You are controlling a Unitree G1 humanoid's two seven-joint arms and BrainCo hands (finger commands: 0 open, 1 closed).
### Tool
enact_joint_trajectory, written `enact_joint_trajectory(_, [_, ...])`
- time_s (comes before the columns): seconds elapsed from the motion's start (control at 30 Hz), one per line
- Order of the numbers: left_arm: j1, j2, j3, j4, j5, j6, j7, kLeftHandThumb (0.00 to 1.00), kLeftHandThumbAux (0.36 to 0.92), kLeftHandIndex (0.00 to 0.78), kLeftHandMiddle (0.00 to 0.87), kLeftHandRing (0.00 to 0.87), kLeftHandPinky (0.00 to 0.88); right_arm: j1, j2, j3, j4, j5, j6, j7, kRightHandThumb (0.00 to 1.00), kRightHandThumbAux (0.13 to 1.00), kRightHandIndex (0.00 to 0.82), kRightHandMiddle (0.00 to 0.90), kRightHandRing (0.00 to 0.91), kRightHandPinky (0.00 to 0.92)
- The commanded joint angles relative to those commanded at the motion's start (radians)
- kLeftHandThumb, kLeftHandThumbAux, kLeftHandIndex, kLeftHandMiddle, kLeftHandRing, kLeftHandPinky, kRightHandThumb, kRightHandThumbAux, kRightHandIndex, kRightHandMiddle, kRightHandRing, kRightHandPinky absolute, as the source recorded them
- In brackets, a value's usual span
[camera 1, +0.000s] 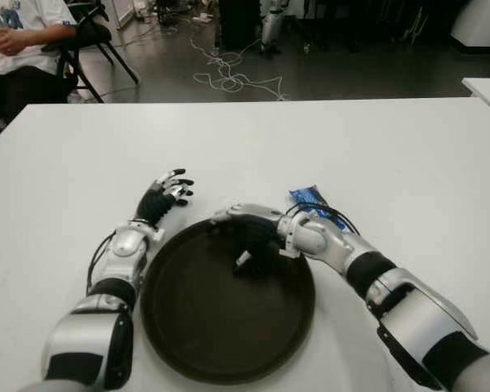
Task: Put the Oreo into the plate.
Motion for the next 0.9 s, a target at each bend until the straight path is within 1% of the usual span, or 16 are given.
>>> enact_joint_trajectory(0.07, [0.001, 0.000, 0.001, -0.001, 0.001, -0.001, 0.000, 0.333, 0.571, 0.179, 0.295, 0.313, 0.344, 0.000, -0.004, -0.003, 0.001, 0.003, -0.004, -0.004, 0.000, 0.827, 0.323, 0.364, 0.393, 0.383])
enact_joint_trajectory(0.27, [0.002, 0.000, 0.006, -0.001, -0.001, -0.008, -0.006, 0.329, 0.577, 0.181, 0.295, 0.315, 0.350, 0.003, -0.021, -0.011, -0.008, 0.005, -0.021, -0.016, 0.000, 0.800, 0.301, 0.339, 0.379, 0.376])
enact_joint_trajectory(0.37, [0.003, 0.001, 0.006, -0.001, 0.000, -0.010, -0.010, 0.322, 0.576, 0.181, 0.295, 0.317, 0.352, 0.000, -0.027, -0.012, -0.013, 0.005, -0.027, -0.011, 0.000, 0.776, 0.255, 0.293, 0.329, 0.341])
enact_joint_trajectory(0.5, [0.003, 0.002, 0.005, -0.001, 0.003, -0.012, -0.010, 0.313, 0.569, 0.180, 0.294, 0.317, 0.354, -0.004, -0.036, -0.009, -0.017, -0.002, -0.031, -0.012, 0.000, 0.759, 0.199, 0.232, 0.262, 0.267])
enact_joint_trajectory(0.63, [0.004, 0.003, 0.002, 0.000, 0.009, -0.013, -0.005, 0.305, 0.563, 0.181, 0.296, 0.318, 0.345, -0.001, -0.041, -0.012, -0.021, -0.004, -0.035, -0.029, 0.000, 0.759, 0.191, 0.219, 0.244, 0.261])
enact_joint_trajectory(0.67, [0.004, 0.004, 0.002, 0.000, 0.010, -0.013, -0.003, 0.307, 0.569, 0.180, 0.296, 0.316, 0.340, 0.000, -0.042, -0.014, -0.023, -0.002, -0.035, -0.033, 0.000, 0.753, 0.188, 0.217, 0.243, 0.260])
enact_joint_trajectory(0.8, [0.002, 0.005, 0.001, 0.001, 0.012, -0.009, 0.002, 0.310, 0.574, 0.177, 0.296, 0.314, 0.337, 0.002, -0.043, -0.025, -0.011, 0.000, -0.038, -0.073, 0.000, 0.747, 0.182, 0.214, 0.238, 0.249])
enact_joint_trajectory(0.9, [0.001, 0.005, 0.000, 0.002, 0.013, -0.005, 0.003, 0.308, 0.570, 0.176, 0.299, 0.316, 0.339, 0.001, -0.036, -0.027, 0.011, -0.009, -0.036, -0.133, 0.000, 0.749, 0.181, 0.214, 0.230, 0.222])
